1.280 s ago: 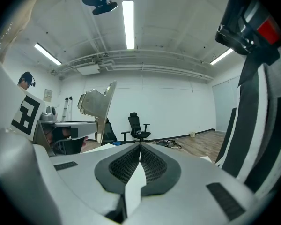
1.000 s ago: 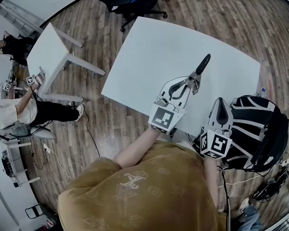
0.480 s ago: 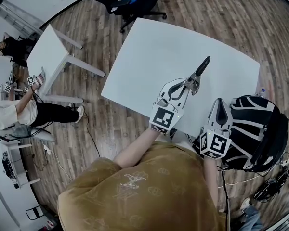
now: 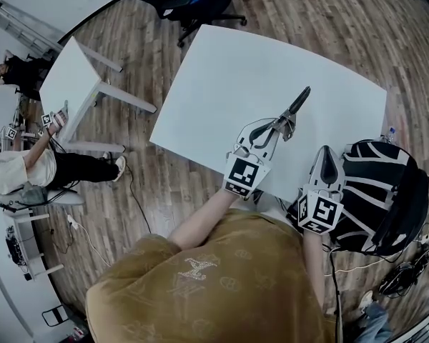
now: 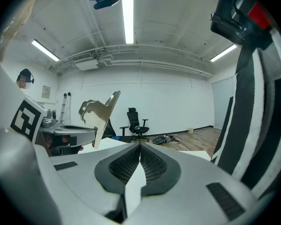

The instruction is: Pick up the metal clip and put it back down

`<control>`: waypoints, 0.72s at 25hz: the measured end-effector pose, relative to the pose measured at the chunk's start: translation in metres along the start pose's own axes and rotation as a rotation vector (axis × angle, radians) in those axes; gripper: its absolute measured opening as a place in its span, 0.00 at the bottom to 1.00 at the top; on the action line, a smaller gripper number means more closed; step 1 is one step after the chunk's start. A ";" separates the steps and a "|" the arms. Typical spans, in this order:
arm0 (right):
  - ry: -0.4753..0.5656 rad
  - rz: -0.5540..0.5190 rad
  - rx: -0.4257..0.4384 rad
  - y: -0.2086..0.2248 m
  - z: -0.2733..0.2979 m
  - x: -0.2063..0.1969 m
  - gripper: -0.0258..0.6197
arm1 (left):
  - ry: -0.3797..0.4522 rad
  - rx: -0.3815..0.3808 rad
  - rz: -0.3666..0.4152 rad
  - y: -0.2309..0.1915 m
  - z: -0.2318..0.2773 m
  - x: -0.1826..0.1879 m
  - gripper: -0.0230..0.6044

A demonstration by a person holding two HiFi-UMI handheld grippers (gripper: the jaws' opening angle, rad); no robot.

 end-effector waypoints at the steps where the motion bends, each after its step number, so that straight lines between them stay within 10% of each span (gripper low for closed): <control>1: -0.004 0.002 -0.003 0.001 0.000 -0.002 0.05 | -0.008 -0.001 0.002 0.000 0.001 -0.003 0.05; 18: -0.064 0.029 0.023 0.001 0.009 -0.024 0.05 | -0.182 0.005 0.003 -0.005 0.006 -0.067 0.05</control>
Point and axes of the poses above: the fingertips, and each gripper's own axes: z forward along the fingers, y to its right, x out of its top, the point moved 2 cm from there along -z, backward along the fingers, and after that the axes turned 4 degrees about x, right-handed, at the moved point
